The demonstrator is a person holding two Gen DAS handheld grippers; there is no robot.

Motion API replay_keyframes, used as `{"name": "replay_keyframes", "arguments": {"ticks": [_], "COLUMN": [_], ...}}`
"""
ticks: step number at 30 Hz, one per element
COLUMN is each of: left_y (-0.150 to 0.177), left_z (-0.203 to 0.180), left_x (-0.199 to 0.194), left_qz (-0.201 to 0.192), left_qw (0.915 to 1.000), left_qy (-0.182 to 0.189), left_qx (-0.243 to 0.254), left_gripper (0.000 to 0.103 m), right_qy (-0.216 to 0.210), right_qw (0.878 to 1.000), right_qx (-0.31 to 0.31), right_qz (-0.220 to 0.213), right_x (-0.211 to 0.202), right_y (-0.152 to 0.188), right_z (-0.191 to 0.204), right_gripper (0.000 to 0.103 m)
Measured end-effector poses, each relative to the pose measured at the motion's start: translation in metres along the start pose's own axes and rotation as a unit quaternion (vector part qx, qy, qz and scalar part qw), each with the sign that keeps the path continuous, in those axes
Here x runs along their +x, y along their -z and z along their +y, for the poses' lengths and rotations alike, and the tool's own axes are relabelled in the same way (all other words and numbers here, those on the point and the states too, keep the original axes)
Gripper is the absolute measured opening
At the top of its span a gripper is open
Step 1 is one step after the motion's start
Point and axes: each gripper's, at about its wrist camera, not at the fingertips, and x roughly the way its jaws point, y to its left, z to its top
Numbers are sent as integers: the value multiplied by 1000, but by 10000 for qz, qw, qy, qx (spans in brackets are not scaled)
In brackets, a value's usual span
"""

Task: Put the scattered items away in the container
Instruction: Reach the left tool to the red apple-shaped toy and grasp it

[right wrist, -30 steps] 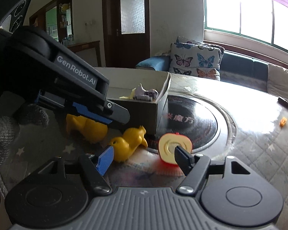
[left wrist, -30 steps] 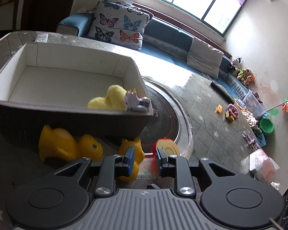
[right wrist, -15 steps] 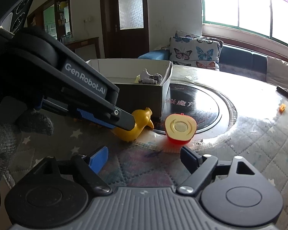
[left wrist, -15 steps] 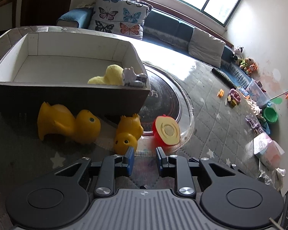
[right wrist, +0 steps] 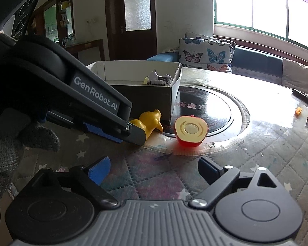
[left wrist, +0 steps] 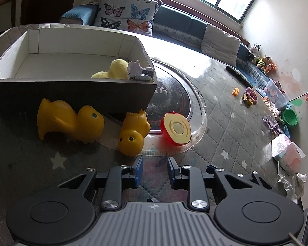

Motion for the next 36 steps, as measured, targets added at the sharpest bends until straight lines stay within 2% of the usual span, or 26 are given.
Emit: {"name": "replay_keyframes", "arguments": {"ticks": [14, 26, 36], "left_y": [-4, -22, -46], "left_z": [-5, -17, -26], "left_x": [9, 22, 39], "left_qz": [88, 108, 122], "left_qw": [9999, 9997, 9995], "left_qy": [63, 232, 296], "left_qx": [9, 57, 13], "left_gripper": [29, 30, 32], "right_qy": [126, 305, 376], "right_qw": [9998, 9990, 9986], "right_qx": [138, 307, 362], "right_qz": [85, 97, 57], "right_x": [5, 12, 22], "right_y": [5, 3, -7], "right_z": [-11, -28, -42], "right_gripper": [95, 94, 89]}}
